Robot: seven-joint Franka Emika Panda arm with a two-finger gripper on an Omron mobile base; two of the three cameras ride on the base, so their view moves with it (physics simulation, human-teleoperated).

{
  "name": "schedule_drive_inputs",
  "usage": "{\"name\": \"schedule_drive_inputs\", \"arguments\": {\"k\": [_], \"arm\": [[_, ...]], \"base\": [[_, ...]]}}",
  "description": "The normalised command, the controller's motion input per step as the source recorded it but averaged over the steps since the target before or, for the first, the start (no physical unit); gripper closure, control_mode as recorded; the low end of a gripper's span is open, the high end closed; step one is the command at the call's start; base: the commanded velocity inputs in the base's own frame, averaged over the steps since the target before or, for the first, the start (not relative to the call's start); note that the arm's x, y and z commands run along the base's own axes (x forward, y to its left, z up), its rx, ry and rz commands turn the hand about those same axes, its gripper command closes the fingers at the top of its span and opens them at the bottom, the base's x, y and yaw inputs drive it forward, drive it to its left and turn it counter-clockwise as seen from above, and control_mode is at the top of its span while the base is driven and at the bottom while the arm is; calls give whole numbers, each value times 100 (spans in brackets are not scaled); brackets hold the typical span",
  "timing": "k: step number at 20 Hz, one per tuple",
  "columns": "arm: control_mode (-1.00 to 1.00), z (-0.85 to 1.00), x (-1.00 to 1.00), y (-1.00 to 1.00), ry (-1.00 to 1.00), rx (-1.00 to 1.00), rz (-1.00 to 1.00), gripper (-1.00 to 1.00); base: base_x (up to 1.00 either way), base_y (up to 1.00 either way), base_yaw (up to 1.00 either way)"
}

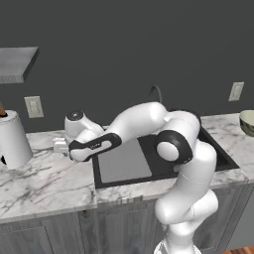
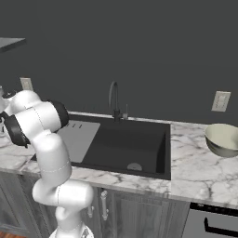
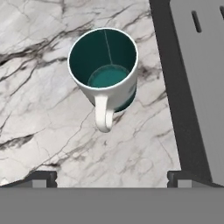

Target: Pick the mug and place it in the sink. Pick the bowl and place it in the open cabinet and then close the cabinet.

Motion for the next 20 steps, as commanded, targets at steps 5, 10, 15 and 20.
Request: {"name": "schedule_drive_inputs", "arguments": {"k": [5, 10, 15, 20], "arm": [[-100, -6, 14, 0, 0, 0, 0, -100], [-100, -17, 11, 0, 1, 0, 0, -100], [-100, -21, 9, 2, 1, 0, 0, -100], [-100, -9, 18, 4, 0, 0, 0, -100]], "base": [[0, 0, 0], [0, 0, 0], [0, 0, 0], [0, 0, 0]]}}
